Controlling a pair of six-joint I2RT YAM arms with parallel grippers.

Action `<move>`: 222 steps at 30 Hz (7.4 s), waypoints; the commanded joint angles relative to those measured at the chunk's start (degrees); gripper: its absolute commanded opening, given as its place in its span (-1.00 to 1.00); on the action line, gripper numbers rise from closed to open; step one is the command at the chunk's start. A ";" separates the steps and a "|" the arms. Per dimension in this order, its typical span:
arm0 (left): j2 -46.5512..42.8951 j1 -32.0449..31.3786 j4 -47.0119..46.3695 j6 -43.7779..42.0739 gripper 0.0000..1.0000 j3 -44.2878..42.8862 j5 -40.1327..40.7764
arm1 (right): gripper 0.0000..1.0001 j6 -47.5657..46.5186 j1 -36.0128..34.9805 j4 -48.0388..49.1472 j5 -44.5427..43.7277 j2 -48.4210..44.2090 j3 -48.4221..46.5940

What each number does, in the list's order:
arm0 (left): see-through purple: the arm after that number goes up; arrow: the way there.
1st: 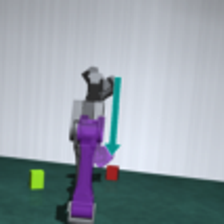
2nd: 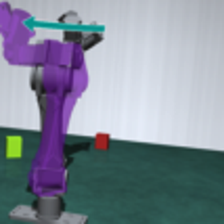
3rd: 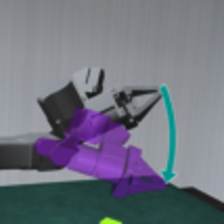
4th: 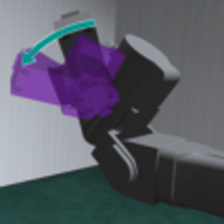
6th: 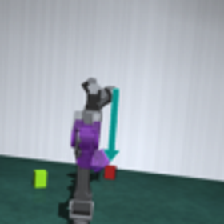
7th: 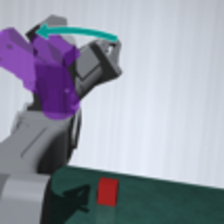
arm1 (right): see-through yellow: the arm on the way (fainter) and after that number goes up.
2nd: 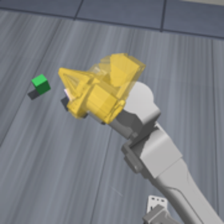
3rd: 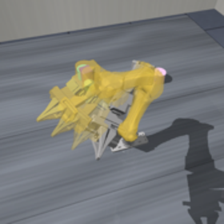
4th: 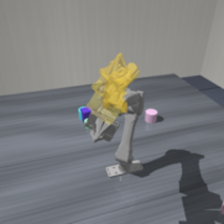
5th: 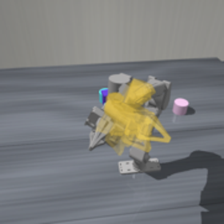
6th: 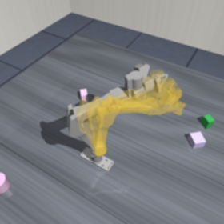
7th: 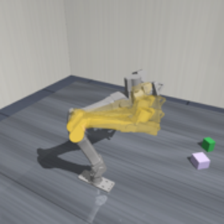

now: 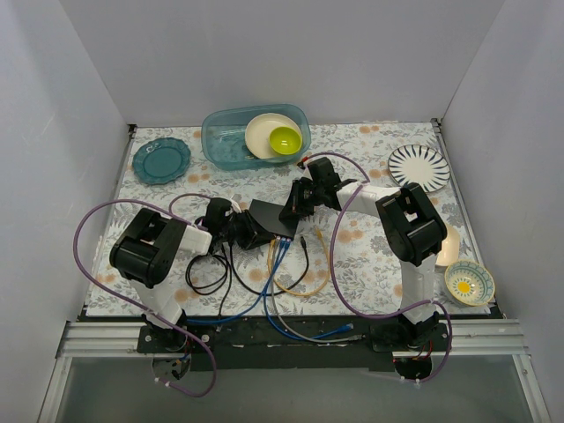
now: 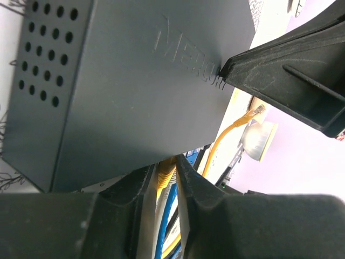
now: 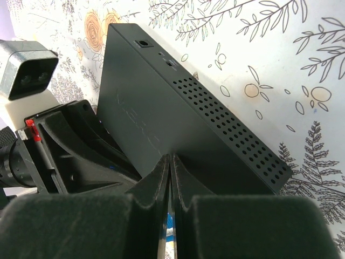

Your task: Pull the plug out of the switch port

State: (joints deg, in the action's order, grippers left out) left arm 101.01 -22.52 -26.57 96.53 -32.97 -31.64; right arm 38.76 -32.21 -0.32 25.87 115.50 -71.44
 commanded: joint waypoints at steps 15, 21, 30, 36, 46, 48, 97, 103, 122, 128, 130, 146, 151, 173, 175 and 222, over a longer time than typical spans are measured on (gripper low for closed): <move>-1.08 0.20 6.88 -1.43 -1.00 5.63 0.27 | -0.80 -3.87 1.01 -9.70 -6.00 4.64 2.88; -9.41 0.64 13.79 -2.75 -1.00 8.45 2.79 | -0.80 -3.96 1.01 -9.70 -6.00 4.99 2.36; -33.06 16.63 46.22 -8.37 -1.00 6.26 22.92 | -0.80 -4.13 1.27 -10.14 -6.62 4.20 2.53; -32.64 16.63 41.08 -7.41 -0.08 2.49 16.18 | -0.80 -4.92 1.27 -11.46 -7.15 3.77 1.57; -25.27 6.72 29.30 -6.53 0.18 -6.92 7.73 | -0.80 -5.36 1.27 -11.99 -7.41 3.76 1.39; -22.28 2.25 26.92 -5.83 0.14 -7.46 6.51 | -0.80 -5.28 1.27 -11.90 -7.15 4.03 1.39; 3.14 -1.91 12.42 8.85 -0.33 -3.68 13.36 | -0.81 -4.57 1.53 -11.28 -6.71 5.35 1.21; 4.19 -2.26 11.19 4.99 -0.45 -3.68 11.60 | -0.81 -4.66 1.53 -11.02 -6.71 5.35 1.57; 3.31 -2.53 9.52 -3.72 -0.38 -0.43 8.61 | -0.80 -4.93 1.97 -10.93 -6.53 5.79 1.48; 3.23 -2.61 9.25 -4.33 -0.49 0.19 7.47 | -0.80 -4.84 1.97 -11.02 -6.62 5.79 1.30; 3.49 -2.61 9.51 -4.95 -0.51 0.01 7.47 | -0.80 -4.84 2.06 -10.93 -6.53 5.96 1.22; 3.84 -2.61 9.95 -6.09 -1.00 0.01 6.42 | -0.80 -4.75 1.97 -11.02 -6.53 6.40 0.95; 1.03 -2.61 11.18 -5.83 -1.00 1.59 6.50 | -0.81 -4.75 1.97 -11.11 -6.62 6.58 0.60; 4.02 -4.37 11.36 -1.52 -0.21 -2.01 7.64 | -0.81 -4.66 1.97 -10.23 -6.09 5.79 1.92; 4.10 -4.37 10.92 -0.21 -0.26 -1.57 8.43 | -0.81 -4.66 1.97 -10.23 -6.01 5.87 1.83; -4.31 -4.37 15.05 1.64 -1.00 8.00 10.45 | -0.81 -4.93 2.15 -9.70 -6.18 6.05 2.89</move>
State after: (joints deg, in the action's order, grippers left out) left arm 98.17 -26.57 -24.45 101.36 -30.72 -26.55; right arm 37.76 -30.22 0.34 29.15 116.71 -71.72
